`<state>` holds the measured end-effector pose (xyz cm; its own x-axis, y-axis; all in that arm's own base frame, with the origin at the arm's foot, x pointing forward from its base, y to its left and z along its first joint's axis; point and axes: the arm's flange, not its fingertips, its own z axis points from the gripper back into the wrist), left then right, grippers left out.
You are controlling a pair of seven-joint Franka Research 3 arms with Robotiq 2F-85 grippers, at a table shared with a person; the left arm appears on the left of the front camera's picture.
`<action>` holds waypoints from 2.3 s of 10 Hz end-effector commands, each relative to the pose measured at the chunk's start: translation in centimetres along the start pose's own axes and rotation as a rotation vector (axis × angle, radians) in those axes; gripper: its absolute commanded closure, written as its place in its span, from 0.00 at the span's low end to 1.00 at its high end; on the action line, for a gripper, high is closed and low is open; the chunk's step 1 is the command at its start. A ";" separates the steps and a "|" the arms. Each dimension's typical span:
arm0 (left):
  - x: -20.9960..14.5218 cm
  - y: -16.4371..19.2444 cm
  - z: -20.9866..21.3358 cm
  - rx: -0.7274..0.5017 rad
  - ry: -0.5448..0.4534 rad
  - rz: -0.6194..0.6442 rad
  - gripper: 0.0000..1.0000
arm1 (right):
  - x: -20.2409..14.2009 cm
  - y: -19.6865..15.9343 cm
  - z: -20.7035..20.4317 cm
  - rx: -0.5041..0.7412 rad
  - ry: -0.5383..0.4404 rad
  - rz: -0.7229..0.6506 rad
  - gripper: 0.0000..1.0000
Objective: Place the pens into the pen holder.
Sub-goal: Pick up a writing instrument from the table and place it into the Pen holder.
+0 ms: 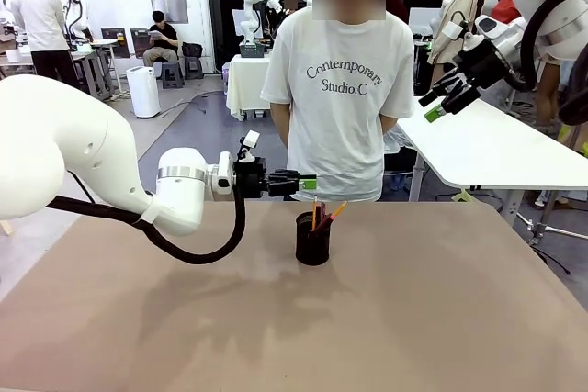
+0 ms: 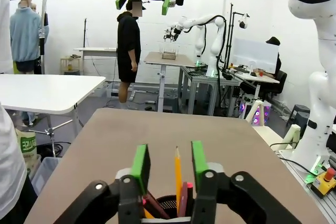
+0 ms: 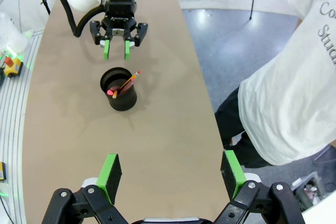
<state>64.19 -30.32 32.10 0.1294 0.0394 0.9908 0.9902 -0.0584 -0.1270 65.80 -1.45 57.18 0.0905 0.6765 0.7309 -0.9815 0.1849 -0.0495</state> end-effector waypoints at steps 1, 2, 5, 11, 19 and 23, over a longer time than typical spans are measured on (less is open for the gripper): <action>0.7 0.4 0.4 -0.004 0.030 -0.013 0.00 | 0.2 0.0 0.1 -0.010 0.006 0.016 0.00; 1.5 0.6 0.8 -0.008 0.035 -0.010 0.00 | 0.2 0.0 0.1 -0.010 0.006 0.016 0.00; 3.1 0.6 1.2 -0.025 0.051 -0.049 0.00 | 0.2 0.0 0.1 -0.010 0.006 0.016 0.00; 3.6 0.5 1.3 -0.004 0.053 -0.060 0.00 | 0.2 0.0 0.1 -0.010 0.006 0.016 0.00; 6.5 0.8 5.1 -0.089 0.214 -0.050 0.00 | 0.2 0.0 0.1 -0.010 0.006 0.016 0.00; 10.7 0.5 8.6 -0.149 0.385 -0.137 0.00 | 0.2 0.0 0.1 -0.010 0.006 0.016 0.00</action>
<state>66.19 -21.60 41.40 -0.0564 -0.2893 0.9556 0.9778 -0.2094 -0.0057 65.81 -1.46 57.18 0.0906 0.6765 0.7309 -0.9815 0.1851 -0.0497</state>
